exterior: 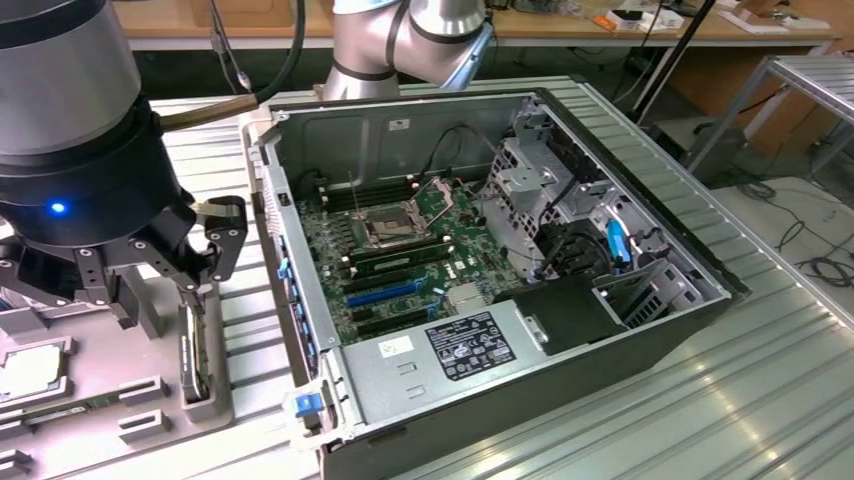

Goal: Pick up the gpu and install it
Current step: 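Pick up the gpu and move the gpu toward the slot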

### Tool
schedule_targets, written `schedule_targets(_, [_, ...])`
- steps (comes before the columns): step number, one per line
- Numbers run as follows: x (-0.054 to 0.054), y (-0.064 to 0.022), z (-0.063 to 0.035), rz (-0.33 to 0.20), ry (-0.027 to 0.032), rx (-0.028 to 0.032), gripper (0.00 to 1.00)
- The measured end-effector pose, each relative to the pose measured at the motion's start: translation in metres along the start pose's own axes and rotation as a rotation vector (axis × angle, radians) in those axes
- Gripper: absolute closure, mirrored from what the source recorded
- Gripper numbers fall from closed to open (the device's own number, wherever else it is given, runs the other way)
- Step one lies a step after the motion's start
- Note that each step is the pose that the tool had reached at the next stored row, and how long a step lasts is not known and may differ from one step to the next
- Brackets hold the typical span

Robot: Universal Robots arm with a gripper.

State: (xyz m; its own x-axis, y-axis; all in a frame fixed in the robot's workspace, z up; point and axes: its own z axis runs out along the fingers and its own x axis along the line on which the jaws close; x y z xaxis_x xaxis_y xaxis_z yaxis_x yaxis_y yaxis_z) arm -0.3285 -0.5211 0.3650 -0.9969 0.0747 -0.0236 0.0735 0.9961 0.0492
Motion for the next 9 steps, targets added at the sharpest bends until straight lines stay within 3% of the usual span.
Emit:
schedule_targets(6, [0.0000,0.0002,0.0001,0.000,0.0000,0.0001,0.50])
schedule_targets(9, [0.0006,0.0072,0.0007,0.000,-0.0003,0.0029,0.50])
